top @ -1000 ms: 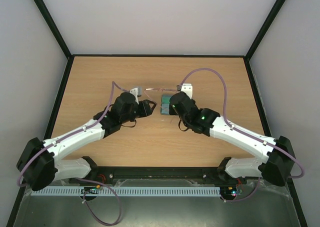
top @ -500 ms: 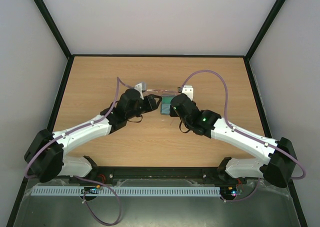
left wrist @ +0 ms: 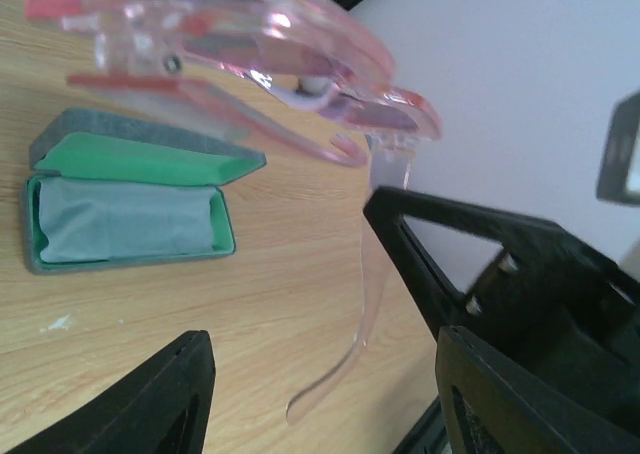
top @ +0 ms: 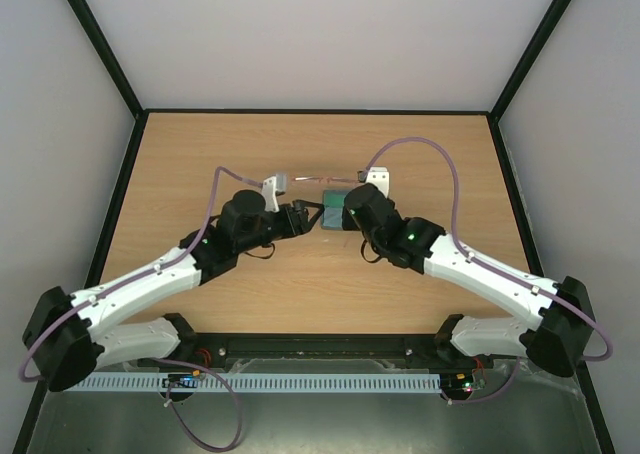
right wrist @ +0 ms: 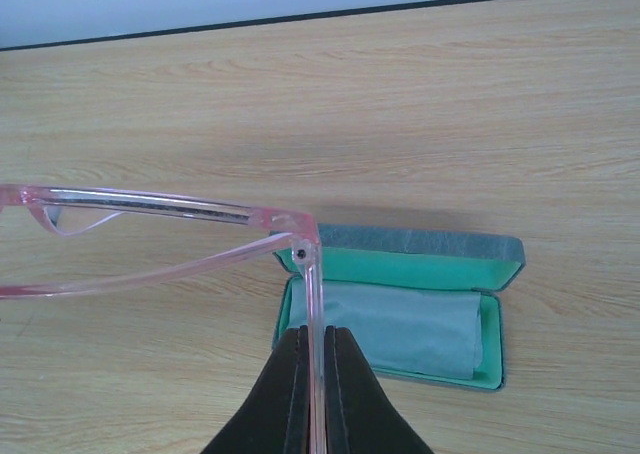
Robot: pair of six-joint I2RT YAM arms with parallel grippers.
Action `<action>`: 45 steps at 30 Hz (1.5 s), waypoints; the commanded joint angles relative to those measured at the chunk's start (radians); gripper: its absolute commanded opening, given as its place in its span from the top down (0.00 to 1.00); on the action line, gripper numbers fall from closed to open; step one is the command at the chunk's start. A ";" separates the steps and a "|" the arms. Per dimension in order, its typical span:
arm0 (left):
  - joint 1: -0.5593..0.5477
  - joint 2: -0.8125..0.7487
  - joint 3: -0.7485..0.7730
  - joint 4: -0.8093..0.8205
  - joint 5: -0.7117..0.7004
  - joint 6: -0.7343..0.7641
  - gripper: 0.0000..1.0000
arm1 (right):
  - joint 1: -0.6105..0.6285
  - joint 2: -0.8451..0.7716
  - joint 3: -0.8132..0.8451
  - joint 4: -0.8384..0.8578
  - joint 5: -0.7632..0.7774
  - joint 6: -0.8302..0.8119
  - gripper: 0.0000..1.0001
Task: Organize the sunglasses
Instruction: Fold the sunglasses.
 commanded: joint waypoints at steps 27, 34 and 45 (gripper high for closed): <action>0.033 -0.444 0.061 -0.698 0.446 0.283 0.13 | 0.174 -0.253 0.002 -0.370 -0.615 -0.282 0.99; 0.303 -0.483 -0.045 -0.646 0.901 0.280 0.10 | 0.229 -0.250 -0.008 -0.379 -0.593 -0.294 0.99; 0.324 -0.604 -0.374 -0.119 1.101 -0.182 0.07 | 0.270 -0.189 0.003 -0.321 -0.470 -0.309 0.99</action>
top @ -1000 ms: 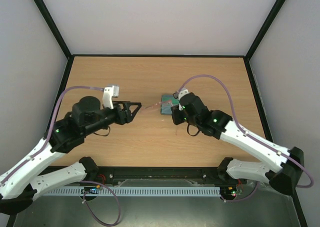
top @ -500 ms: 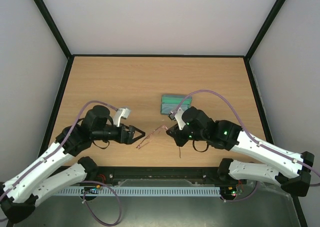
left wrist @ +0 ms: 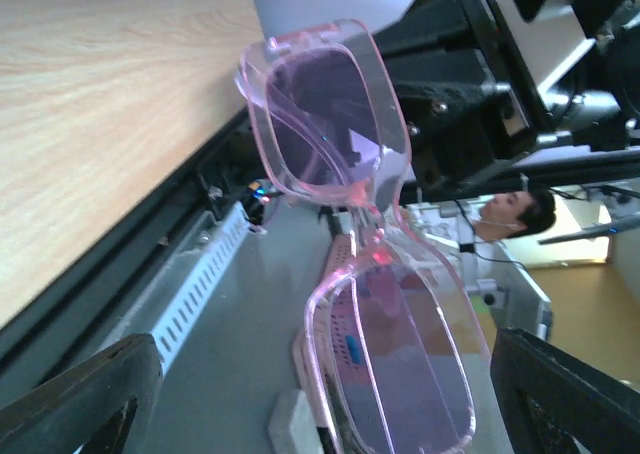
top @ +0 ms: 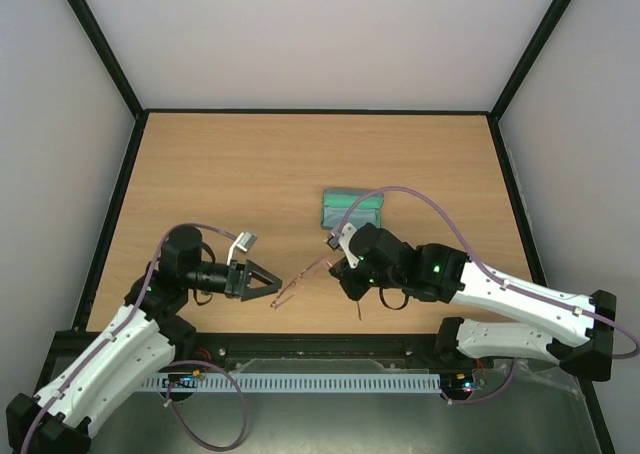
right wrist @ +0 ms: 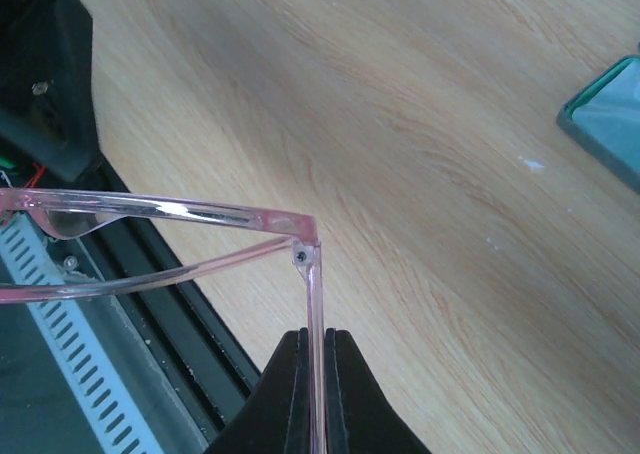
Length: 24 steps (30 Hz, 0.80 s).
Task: Organize the sunglasses
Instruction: Fold the sunglasses.
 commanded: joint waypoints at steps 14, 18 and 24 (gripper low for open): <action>-0.005 -0.033 -0.147 0.364 0.141 -0.299 0.04 | 0.025 0.128 0.061 0.012 0.152 -0.048 0.99; -0.005 -0.024 -0.142 0.317 0.134 -0.253 0.06 | 0.026 0.137 0.083 0.013 0.166 -0.058 0.99; -0.005 0.004 -0.130 0.252 0.119 -0.191 0.08 | 0.026 0.150 0.098 0.021 0.162 -0.074 0.99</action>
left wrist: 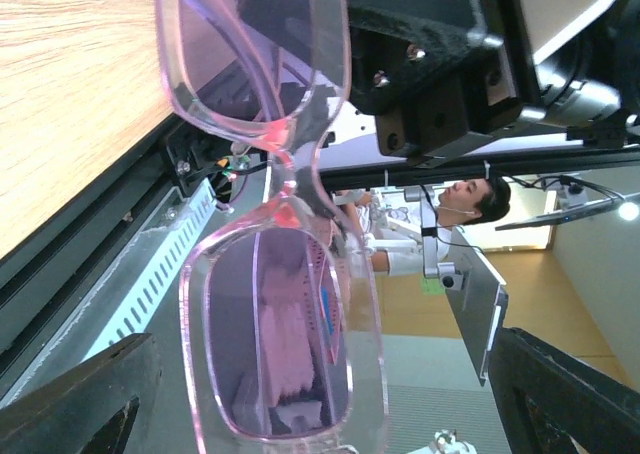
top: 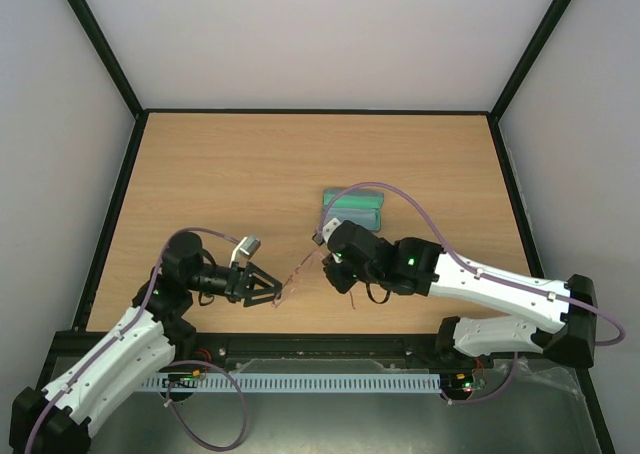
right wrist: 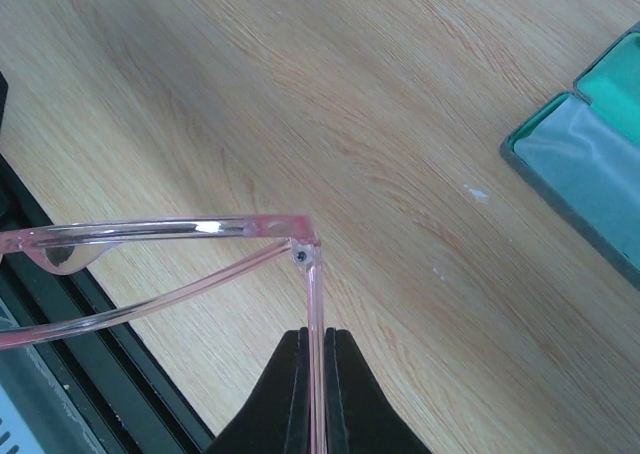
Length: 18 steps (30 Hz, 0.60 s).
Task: Organize the sunglasses
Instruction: Fold the sunglasses.
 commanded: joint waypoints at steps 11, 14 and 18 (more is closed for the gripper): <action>-0.003 0.076 0.021 -0.070 -0.008 0.110 0.11 | 0.009 0.039 0.055 0.013 0.014 -0.049 0.99; -0.004 0.080 0.020 -0.072 -0.010 0.114 0.13 | 0.009 0.047 0.056 0.017 0.021 -0.053 0.99; -0.003 0.079 0.018 -0.072 -0.010 0.111 0.16 | 0.009 0.063 0.061 0.021 0.019 -0.055 0.99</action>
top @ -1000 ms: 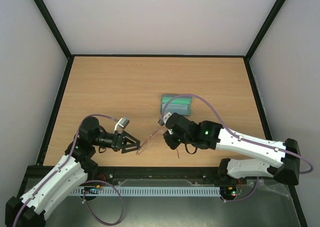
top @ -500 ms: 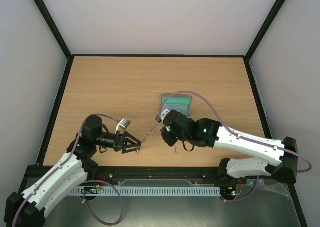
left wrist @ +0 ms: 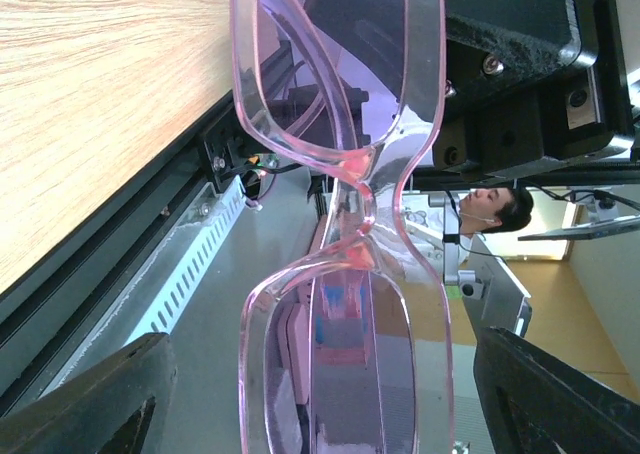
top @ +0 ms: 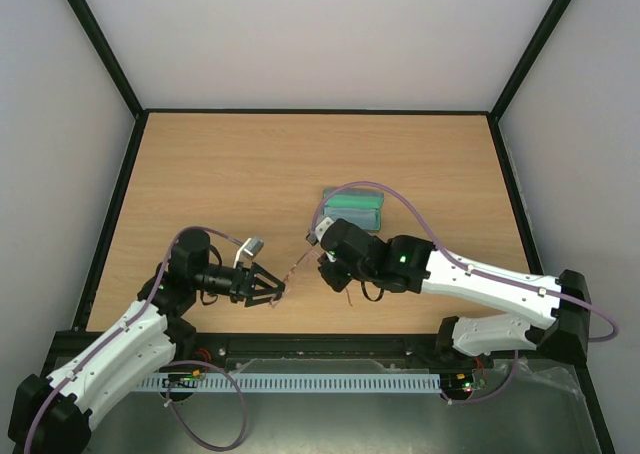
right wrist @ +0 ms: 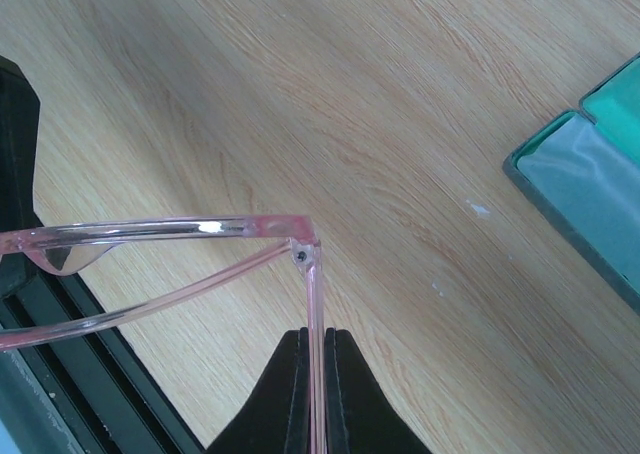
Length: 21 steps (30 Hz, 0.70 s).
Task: Organize the sunglasses
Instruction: Fold the sunglasses.
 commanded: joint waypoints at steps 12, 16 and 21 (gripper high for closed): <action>-0.004 -0.007 0.020 -0.025 0.016 0.026 0.34 | 0.009 0.029 0.045 0.015 0.031 -0.011 0.99; -0.004 -0.002 0.020 -0.027 0.015 0.034 0.37 | 0.009 0.032 0.050 0.013 0.032 -0.008 0.99; -0.004 0.004 0.022 -0.035 0.013 0.047 0.40 | 0.009 0.037 0.055 0.008 0.035 -0.007 0.99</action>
